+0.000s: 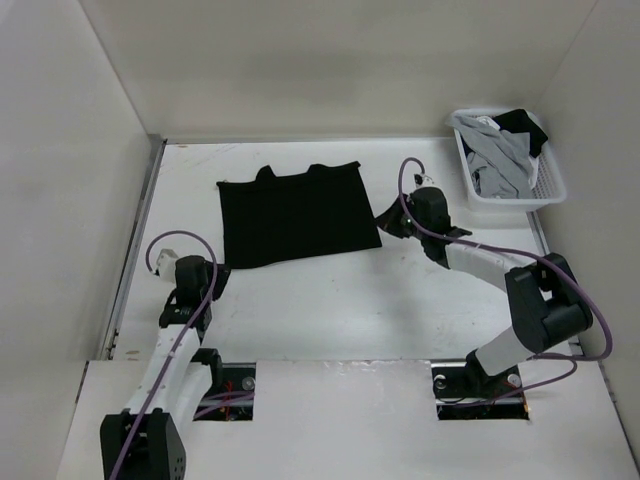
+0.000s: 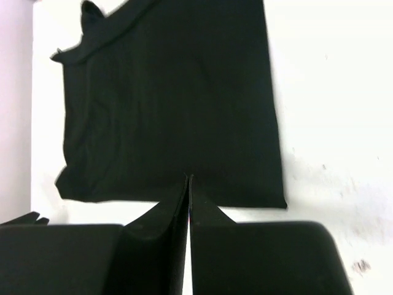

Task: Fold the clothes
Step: Fold the tank top

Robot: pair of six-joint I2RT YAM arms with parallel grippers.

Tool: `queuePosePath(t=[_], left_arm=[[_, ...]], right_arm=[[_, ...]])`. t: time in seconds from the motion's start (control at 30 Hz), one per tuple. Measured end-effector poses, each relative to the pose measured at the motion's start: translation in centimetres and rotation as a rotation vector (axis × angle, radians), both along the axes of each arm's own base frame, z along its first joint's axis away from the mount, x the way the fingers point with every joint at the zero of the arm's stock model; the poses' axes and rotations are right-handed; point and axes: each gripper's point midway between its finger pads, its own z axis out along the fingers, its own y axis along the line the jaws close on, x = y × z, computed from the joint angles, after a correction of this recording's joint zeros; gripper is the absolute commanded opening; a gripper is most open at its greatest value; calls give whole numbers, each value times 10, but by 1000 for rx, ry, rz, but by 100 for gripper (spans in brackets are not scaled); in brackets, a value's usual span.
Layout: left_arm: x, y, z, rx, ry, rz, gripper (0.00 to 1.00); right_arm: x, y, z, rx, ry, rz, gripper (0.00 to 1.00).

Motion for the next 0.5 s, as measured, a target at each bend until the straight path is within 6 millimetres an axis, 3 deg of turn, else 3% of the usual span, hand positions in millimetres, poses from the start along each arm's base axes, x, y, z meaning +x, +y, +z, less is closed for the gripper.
queuePosePath(t=[0.3,0.5], left_arm=[[-18,-8,-47,-101,131,-5,32],[2,-2,-48,-122,63,21,32]], right_arm=[[-20,-5,-23,-20,43,5,8],[-21,-4,-22,-17,37,10,11]])
